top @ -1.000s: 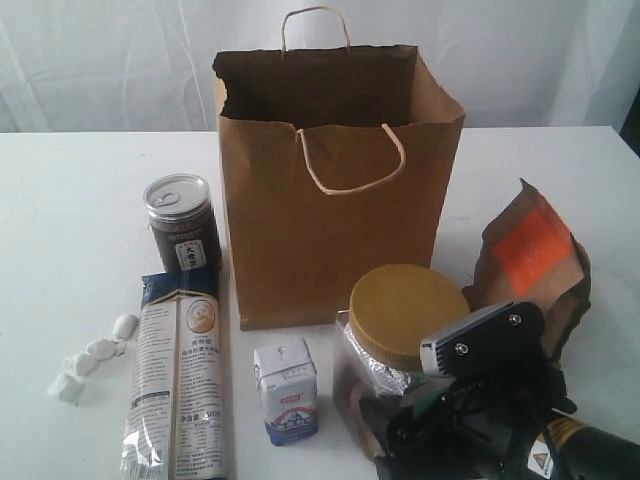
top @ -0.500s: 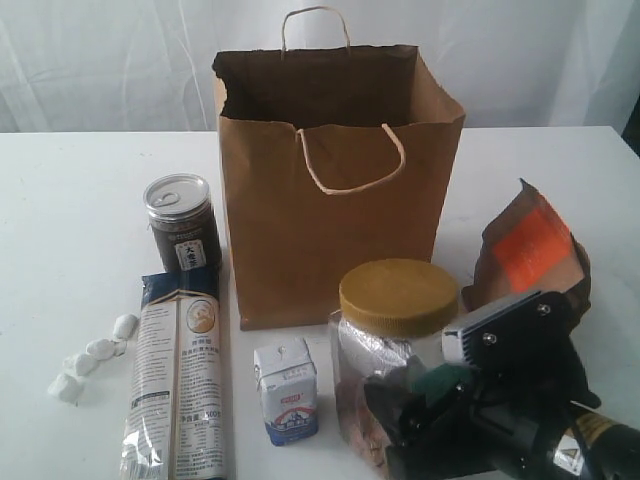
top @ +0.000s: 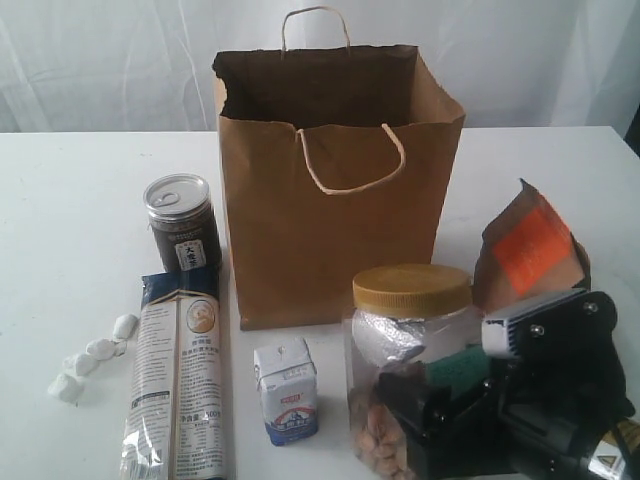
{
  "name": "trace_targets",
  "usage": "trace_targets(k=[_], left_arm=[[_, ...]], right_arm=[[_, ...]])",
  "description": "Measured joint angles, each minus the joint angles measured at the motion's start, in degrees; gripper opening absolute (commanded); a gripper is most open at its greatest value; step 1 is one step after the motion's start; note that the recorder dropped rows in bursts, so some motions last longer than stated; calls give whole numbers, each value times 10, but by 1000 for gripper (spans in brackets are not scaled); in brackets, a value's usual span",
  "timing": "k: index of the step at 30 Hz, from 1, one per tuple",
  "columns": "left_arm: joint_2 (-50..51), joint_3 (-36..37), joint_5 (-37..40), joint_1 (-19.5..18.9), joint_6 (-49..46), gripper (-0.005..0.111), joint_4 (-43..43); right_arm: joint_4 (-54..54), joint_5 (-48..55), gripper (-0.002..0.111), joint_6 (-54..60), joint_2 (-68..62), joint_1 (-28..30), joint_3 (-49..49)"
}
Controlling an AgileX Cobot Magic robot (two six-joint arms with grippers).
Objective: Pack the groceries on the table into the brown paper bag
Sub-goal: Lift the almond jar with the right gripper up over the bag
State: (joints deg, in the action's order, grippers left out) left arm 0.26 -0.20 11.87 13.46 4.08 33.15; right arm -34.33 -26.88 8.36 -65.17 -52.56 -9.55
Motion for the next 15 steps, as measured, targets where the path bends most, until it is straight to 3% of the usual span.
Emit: trace_targets(k=[15], left_arm=[[0, 0, 0, 0, 0, 0, 0]], right_arm=[[7, 86, 0, -67, 175, 0, -12]])
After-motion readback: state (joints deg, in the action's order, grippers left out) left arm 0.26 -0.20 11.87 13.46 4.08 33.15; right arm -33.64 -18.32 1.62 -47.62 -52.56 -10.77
